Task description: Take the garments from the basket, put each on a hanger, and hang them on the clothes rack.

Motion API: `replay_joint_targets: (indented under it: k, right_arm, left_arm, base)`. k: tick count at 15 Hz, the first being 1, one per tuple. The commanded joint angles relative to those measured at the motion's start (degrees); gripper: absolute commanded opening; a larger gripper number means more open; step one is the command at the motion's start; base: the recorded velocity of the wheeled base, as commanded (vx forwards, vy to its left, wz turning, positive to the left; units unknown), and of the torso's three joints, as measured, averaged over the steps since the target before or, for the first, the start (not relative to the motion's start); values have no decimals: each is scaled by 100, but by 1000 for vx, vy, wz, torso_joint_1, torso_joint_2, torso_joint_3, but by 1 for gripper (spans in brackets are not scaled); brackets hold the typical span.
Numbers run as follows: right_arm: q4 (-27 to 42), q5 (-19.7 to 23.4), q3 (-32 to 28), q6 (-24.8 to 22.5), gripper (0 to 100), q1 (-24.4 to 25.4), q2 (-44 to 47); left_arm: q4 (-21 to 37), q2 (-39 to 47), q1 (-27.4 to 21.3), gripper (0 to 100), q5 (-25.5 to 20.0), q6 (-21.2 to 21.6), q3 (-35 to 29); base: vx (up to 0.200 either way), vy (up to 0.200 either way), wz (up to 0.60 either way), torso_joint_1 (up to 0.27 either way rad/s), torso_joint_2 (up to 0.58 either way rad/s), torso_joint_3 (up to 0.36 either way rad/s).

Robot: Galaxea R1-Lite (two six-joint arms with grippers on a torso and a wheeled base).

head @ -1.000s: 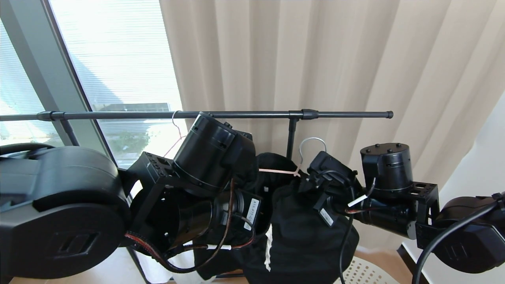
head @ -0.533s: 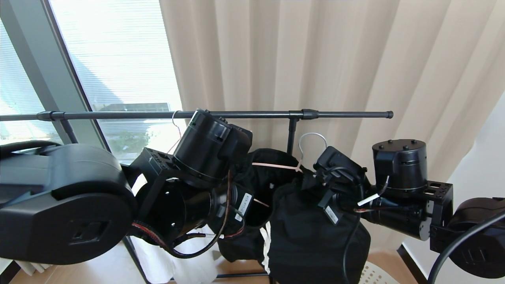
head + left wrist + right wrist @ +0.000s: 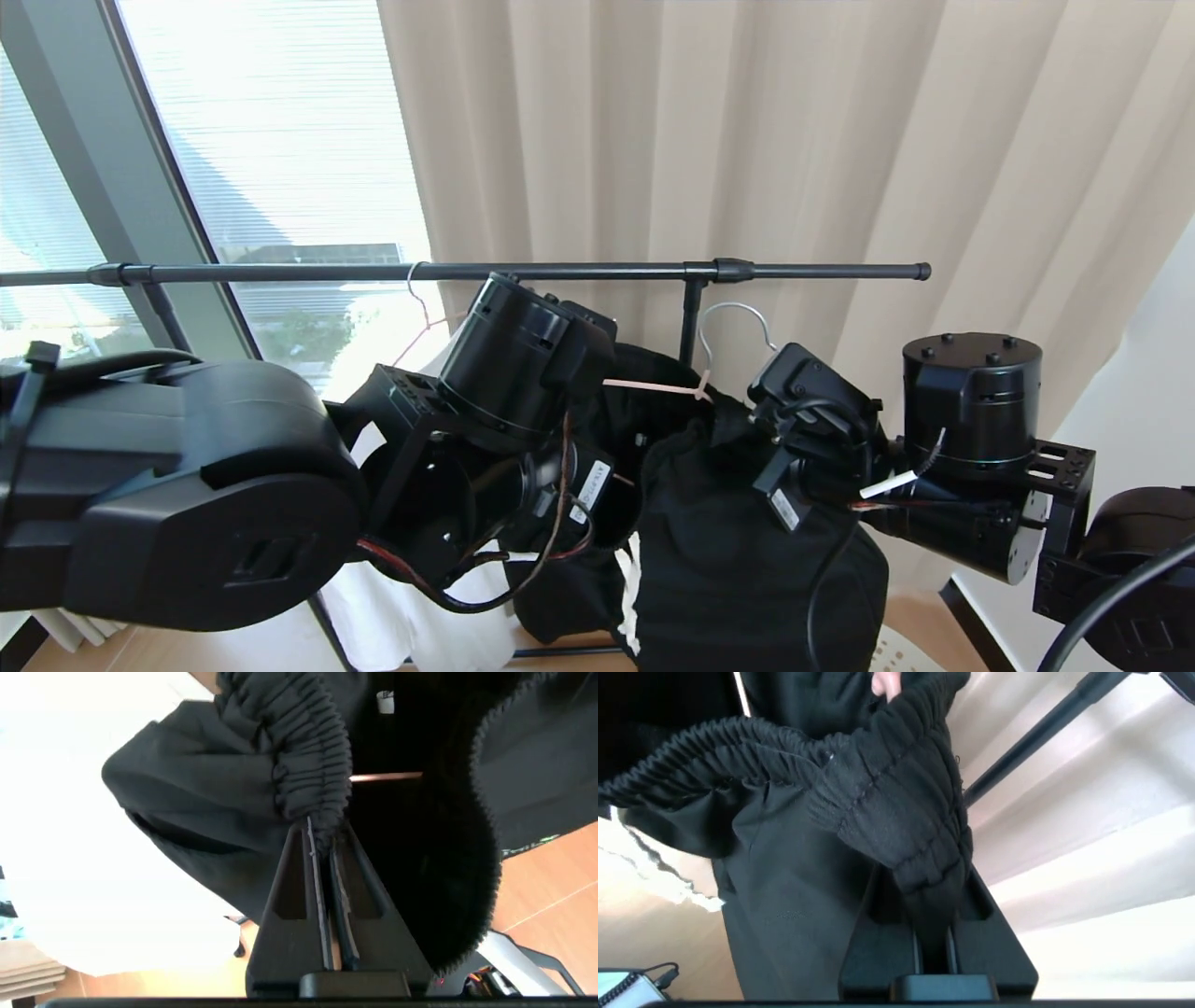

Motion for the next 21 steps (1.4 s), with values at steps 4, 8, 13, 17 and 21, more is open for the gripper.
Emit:
replay_joint_targets:
  k: [4,8,13,17,21]
  right_arm:
    - [-5,1,125,-3,0,139,-211]
    - [-5,10,222,-12,0,253,-422]
    - [-5,18,318,-56,0,403,-580]
    - [-5,10,362,-65,0,482,-580]
    - [-5,10,371,-65,0,499,-580]
  left_arm:
    - [-60,209,-56,0,29,-1,-14]
    - [-69,323,-65,0,38,-10,-102]
    - [-315,402,-56,100,144,-1,-111]
    - [-737,472,-65,100,135,-63,-137]
    - [-965,534,-144,100,100,-186,-129]
  base:
    - [0,0,0,0,0,0]
    - [0,0,0,0,0,0]
    - [0,0,0,0,0,0]
    - [0,0,0,0,0,0]
    - [0,0,0,0,0,0]
